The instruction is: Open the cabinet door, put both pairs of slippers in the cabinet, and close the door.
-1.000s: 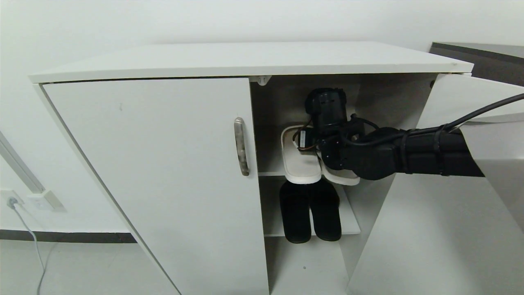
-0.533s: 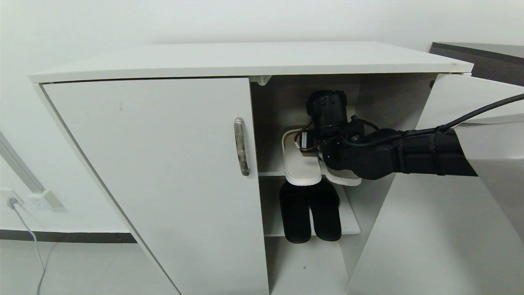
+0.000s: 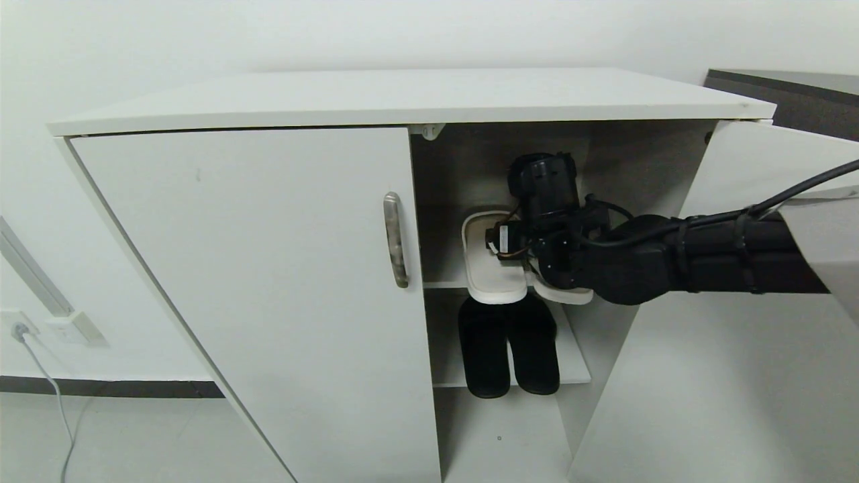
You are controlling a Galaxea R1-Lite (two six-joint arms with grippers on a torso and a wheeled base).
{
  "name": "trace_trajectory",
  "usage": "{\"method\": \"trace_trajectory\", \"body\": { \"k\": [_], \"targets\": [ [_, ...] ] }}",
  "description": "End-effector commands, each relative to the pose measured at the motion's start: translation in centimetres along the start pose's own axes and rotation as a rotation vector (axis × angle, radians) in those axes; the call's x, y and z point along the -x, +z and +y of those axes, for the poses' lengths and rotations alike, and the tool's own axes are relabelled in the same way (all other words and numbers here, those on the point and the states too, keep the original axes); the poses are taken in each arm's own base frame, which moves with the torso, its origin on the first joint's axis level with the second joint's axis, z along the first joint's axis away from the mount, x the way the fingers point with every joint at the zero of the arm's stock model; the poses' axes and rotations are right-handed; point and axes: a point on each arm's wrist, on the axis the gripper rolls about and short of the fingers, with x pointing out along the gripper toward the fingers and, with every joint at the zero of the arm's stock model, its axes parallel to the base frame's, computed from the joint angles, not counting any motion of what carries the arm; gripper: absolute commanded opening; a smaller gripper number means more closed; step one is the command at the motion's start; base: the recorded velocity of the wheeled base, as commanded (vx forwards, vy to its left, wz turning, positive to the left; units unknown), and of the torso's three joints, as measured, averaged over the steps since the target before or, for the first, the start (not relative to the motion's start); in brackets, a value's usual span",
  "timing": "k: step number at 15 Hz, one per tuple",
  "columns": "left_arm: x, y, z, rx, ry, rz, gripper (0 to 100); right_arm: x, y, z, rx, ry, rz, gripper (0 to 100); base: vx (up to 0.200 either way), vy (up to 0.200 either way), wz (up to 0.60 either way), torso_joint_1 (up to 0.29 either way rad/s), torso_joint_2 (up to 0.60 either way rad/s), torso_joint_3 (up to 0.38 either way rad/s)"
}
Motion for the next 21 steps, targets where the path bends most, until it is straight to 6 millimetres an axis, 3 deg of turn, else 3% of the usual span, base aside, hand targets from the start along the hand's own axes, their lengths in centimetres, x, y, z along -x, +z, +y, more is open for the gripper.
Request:
{"method": "trace_trajectory", "body": {
  "k": [1,4,8,10,11,21],
  "targets": [
    [0.0,0.0,0.0,0.000,0.001,0.000,0,3.4,1.2,-0.9,-0.009,0.028,-0.018,100,0.000,0.000,0.00,0.000,0.00,0.000],
    [0.0,0.0,0.0,0.002,0.001,0.000,0,7.3,0.1,-1.3,0.017,0.083,0.003,100,0.000,0.000,0.00,0.000,0.00,0.000],
    [0.0,0.0,0.0,0.002,0.001,0.000,0,12.6,-3.3,-1.5,0.040,0.216,-0.013,100,0.000,0.000,0.00,0.000,0.00,0.000],
    [0.0,0.0,0.0,0.002,0.001,0.000,0,13.8,-5.0,-1.4,0.049,0.260,-0.032,100,0.000,0.000,0.00,0.000,0.00,0.000],
    [0.0,0.0,0.0,0.002,0.001,0.000,0,13.8,-5.5,-1.5,0.057,0.266,-0.041,0,0.000,0.000,0.00,0.000,0.00,0.000],
    [0.0,0.0,0.0,-0.001,-0.001,0.000,0,13.5,-8.0,-0.9,0.075,0.394,-0.083,0,0.000,0.000,0.00,0.000,0.00,0.000]
  ]
}}
